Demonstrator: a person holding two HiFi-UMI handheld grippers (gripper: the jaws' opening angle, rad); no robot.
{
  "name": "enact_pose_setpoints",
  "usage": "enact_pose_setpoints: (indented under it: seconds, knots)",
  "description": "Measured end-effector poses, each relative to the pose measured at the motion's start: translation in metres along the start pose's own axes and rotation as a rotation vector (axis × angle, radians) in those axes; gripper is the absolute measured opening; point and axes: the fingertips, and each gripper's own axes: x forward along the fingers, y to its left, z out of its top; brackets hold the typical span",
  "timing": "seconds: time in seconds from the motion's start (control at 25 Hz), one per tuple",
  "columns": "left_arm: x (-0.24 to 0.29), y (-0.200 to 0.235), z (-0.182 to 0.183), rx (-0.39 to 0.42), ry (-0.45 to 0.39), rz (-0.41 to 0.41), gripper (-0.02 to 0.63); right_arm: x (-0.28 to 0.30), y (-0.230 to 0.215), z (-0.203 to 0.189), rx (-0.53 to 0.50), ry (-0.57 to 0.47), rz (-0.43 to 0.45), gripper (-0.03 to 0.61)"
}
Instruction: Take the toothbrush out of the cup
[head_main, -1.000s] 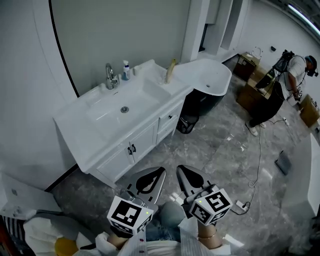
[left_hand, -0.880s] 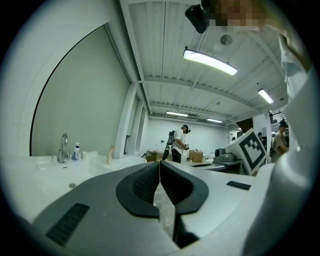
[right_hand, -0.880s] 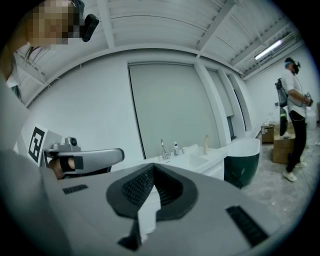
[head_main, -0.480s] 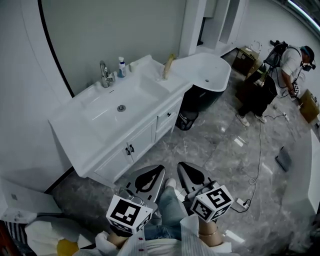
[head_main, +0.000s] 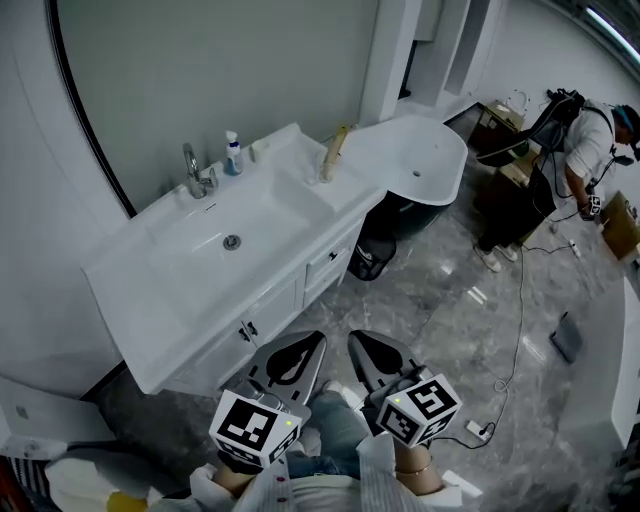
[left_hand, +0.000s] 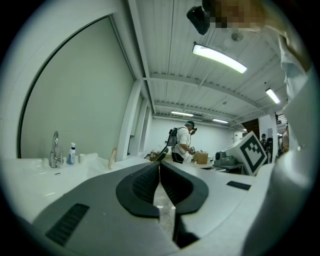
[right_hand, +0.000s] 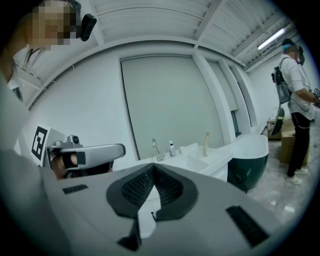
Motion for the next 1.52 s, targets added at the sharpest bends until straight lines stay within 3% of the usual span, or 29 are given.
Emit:
enact_pose_setpoints:
  seconds: [0.56, 1.04, 1.52]
  knots:
    - [0.133, 0.044, 0.034, 0.013, -0.006, 0.047, 0.021, 0.056, -0.121, 0.063, -0.005, 0.008, 0.033, 0.012]
    - [0.182, 0.049, 0.028, 0.018, 0.009, 0.056, 0.021, 0.061, -0.167, 0.061, 0.022, 0.024, 0.041, 0.012]
    - [0.241, 0.092, 0.02, -0.001, 0.023, 0.045, 0.021, 0.104, -0.221, 0.064, 0.047, 0.036, 0.011, 0.012]
